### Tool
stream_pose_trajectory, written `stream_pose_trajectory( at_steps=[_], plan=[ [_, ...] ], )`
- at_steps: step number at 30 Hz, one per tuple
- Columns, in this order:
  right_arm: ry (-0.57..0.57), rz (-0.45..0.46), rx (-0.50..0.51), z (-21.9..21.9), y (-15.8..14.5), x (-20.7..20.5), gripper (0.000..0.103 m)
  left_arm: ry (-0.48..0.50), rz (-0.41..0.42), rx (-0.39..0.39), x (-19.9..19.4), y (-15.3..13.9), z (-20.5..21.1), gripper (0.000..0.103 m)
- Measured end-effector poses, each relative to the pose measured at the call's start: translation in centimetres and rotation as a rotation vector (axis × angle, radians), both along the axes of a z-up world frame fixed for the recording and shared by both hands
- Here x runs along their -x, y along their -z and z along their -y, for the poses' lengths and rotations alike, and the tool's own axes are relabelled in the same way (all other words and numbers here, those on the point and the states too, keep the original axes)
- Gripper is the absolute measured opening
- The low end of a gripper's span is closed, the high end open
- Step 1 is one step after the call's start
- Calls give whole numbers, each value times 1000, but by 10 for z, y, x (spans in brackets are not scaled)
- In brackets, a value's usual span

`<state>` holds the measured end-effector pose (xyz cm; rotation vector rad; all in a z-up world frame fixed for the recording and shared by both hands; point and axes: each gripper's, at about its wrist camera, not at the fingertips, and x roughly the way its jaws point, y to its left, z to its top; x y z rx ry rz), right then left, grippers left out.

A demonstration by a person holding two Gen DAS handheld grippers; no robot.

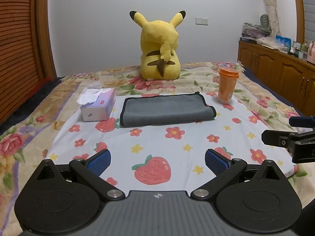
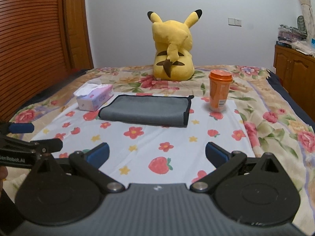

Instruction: Fold towel

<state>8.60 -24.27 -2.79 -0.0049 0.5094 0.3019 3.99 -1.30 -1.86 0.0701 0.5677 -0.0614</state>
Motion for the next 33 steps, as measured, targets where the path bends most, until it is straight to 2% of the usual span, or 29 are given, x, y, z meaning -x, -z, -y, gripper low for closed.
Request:
stream_pose_trajectory(
  at_steps=[11,33],
  plan=[
    [15,13,20,-2,1,3,103,-9,68,-6,10,-5,0,103],
    [74,120,-19,8,-7,13,103,-29,197,18,24,-16,-5,103]
  ],
)
